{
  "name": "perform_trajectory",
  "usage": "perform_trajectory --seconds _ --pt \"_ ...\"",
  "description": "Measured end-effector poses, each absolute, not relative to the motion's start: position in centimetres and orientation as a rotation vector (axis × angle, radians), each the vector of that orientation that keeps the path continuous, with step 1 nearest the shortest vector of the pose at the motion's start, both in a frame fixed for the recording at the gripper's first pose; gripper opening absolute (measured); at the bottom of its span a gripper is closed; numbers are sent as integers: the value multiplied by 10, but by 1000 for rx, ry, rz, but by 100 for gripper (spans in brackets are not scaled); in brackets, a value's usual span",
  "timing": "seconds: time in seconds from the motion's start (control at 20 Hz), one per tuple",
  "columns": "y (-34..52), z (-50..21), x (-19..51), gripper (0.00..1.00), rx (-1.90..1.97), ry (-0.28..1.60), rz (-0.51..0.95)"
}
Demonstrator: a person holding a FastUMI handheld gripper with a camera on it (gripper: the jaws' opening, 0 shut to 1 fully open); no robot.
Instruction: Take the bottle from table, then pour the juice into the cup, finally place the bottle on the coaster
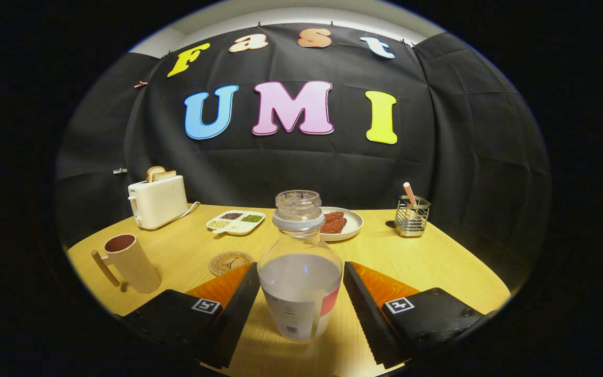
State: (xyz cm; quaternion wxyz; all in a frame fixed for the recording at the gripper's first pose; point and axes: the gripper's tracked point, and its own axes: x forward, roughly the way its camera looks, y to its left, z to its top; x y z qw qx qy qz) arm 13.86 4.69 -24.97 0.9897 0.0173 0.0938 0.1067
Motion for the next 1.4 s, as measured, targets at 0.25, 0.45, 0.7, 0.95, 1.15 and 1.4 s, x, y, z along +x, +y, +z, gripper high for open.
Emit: perform_trajectory --seconds 0.25,0.45,0.7,0.95,1.15,1.4 --pt "51 -262 144 92 49 199 233" --pt "51 -263 147 83 34 193 236" --pt "60 -263 145 77 0 228 279" --pt "78 -242 139 72 -119 248 362" --pt "103 -213 147 72 -293 207 422" --pt "135 -194 148 72 -494 184 472"
